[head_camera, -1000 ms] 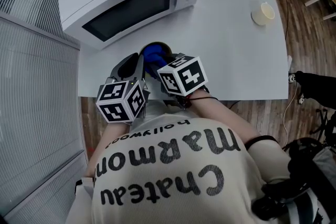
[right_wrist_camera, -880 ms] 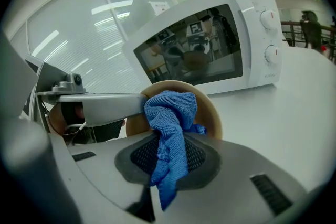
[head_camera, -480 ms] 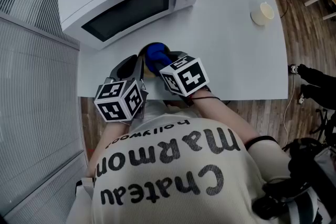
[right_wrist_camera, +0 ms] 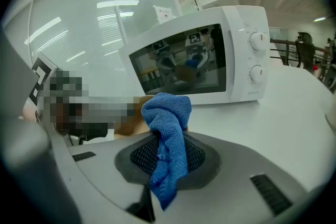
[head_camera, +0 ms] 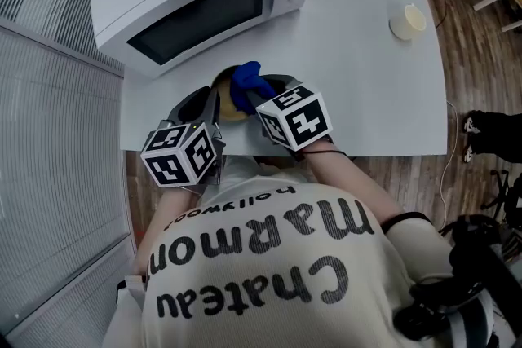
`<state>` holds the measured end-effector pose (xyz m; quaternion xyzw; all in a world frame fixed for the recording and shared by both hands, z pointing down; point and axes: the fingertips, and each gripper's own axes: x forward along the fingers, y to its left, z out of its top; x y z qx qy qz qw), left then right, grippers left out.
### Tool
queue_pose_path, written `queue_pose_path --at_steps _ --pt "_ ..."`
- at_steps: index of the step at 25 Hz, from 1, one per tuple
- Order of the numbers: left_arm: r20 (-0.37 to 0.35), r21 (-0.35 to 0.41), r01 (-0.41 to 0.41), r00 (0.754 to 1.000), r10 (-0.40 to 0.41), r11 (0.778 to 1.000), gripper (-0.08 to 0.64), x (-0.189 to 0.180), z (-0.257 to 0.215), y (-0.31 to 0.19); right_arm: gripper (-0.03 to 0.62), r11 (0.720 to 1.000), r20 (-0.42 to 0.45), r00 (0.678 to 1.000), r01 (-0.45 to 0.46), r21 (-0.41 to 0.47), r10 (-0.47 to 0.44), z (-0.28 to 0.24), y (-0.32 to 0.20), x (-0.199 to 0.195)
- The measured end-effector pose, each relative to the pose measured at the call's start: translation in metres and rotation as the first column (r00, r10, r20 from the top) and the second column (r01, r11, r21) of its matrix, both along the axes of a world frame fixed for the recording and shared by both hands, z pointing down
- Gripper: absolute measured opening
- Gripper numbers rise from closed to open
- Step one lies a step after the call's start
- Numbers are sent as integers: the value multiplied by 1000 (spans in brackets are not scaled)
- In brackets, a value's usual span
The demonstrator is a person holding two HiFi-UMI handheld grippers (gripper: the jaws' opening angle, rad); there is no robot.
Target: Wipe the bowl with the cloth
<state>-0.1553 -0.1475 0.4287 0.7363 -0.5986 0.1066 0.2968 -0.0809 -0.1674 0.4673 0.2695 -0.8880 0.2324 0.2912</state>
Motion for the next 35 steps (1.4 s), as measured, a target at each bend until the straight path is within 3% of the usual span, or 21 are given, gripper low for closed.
queue_pose_path --at_steps 9,12,17,23,35 --pt "-14 -7 48 999 -48 999 52 -6 2 0 63 999 40 998 -44 11 43 -14 -6 5" --pt "-26 -6 87 996 -87 996 45 -9 1 0 63 999 134 990 -34 -33 38 -29 1 -8" --pt "-55 -1 117 992 -116 993 34 -3 -4 -2 63 983 298 954 19 -183 37 -41 22 -34" --pt "-101 7 135 986 -134 991 37 -2 -8 -1 63 975 303 952 24 -223 46 -35 26 -37" --pt "-118 15 164 980 -161 986 38 -8 -7 0 63 969 294 956 65 -240 8 -26 36 -42"
